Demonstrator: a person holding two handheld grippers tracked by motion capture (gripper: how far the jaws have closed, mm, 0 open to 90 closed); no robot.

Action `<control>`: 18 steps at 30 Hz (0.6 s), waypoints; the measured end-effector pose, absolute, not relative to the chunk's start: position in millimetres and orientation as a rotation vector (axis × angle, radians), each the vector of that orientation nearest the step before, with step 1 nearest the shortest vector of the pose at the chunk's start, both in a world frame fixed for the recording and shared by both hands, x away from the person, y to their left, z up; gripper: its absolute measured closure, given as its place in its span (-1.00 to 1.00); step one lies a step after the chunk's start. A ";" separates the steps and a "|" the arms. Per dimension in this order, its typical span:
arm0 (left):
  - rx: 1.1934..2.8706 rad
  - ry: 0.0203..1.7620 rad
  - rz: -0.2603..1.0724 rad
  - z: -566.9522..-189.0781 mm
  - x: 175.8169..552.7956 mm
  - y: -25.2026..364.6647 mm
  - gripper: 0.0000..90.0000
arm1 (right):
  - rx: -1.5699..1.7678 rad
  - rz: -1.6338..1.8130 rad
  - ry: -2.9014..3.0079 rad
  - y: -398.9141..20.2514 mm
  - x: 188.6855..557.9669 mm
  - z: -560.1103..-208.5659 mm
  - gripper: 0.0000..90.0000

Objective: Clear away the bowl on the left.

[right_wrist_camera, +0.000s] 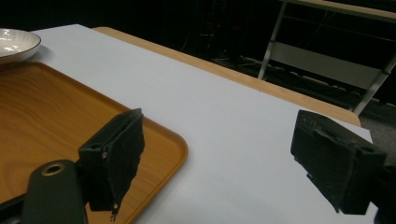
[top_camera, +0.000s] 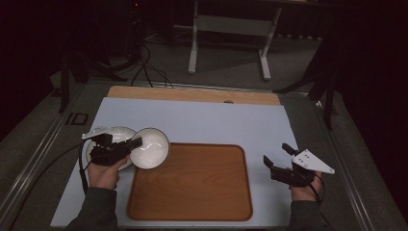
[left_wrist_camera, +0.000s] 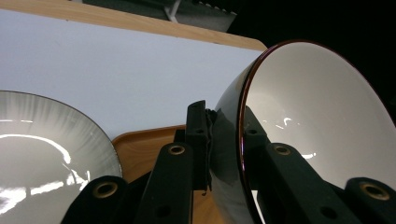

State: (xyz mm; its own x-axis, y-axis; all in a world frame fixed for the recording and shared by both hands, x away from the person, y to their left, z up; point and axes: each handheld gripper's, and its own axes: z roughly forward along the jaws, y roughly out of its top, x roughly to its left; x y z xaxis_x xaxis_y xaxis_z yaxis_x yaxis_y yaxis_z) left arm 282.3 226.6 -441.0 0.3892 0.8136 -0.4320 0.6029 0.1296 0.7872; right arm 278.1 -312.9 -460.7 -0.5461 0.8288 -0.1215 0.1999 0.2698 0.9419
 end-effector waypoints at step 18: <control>1.608 1.267 0.215 -441.8 282.9 209.4 0.78 | 0.930 1.292 1.915 -313.8 277.9 -460.4 -0.63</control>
State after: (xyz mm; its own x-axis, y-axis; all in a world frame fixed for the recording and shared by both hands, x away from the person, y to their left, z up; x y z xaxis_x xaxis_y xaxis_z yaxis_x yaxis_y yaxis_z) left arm 282.9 209.4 -441.8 0.4275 0.7986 -0.4237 0.6141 0.0875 0.7844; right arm 277.9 -313.8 -460.4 -0.5450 0.8301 -0.1177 0.2014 0.2659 0.9427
